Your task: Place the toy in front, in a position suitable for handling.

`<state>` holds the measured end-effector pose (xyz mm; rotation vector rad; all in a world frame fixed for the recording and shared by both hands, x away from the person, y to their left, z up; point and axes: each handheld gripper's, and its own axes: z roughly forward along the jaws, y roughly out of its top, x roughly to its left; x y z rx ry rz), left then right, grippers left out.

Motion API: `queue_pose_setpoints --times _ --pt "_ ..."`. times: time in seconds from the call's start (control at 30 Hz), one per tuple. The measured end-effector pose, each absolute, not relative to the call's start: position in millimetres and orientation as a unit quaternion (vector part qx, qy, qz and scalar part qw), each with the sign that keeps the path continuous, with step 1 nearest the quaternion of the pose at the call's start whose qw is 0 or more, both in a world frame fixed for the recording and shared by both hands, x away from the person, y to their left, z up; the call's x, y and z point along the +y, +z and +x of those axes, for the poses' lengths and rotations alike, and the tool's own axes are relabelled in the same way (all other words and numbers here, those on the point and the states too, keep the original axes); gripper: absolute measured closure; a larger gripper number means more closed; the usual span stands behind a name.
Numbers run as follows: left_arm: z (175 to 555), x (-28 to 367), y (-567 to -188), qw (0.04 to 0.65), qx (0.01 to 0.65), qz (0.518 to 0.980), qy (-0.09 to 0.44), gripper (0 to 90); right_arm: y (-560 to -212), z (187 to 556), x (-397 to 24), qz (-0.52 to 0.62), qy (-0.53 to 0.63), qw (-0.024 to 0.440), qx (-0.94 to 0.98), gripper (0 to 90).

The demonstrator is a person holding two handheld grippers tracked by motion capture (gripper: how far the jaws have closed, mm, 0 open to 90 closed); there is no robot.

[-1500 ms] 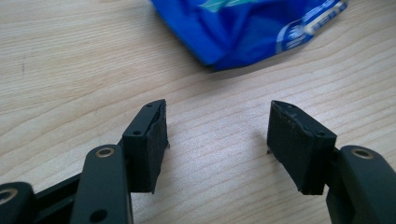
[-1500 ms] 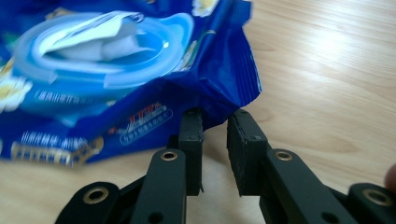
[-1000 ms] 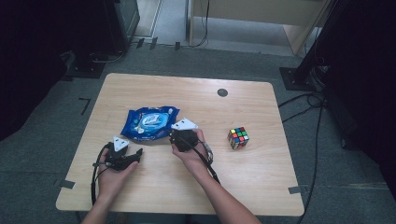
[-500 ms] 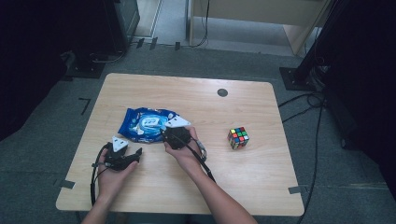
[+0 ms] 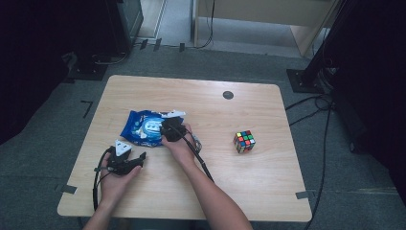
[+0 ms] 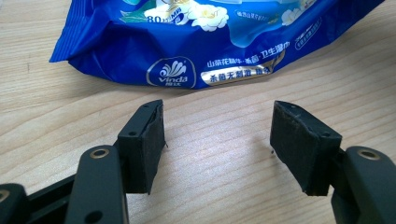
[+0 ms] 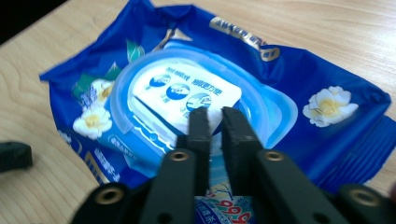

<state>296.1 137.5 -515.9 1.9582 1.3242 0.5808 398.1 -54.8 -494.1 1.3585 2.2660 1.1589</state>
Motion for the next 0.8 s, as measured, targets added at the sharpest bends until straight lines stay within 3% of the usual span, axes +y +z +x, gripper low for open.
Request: queue_pose_setpoints --times 0.47,0.63,0.8 --pt "295.1 130.1 -513.3 0.356 0.505 0.751 0.232 35.2 -494.4 346.4 -70.4 0.428 0.431 0.081 0.791 90.0" --pt "292.4 130.9 -507.5 0.389 0.503 0.737 0.228 35.2 -488.0 331.7 -74.9 0.401 0.435 0.107 0.799 90.0" --pt "301.5 127.1 -505.6 0.405 0.512 0.723 0.226 36.1 -485.9 342.3 -85.3 0.432 0.416 0.12 0.791 90.0"
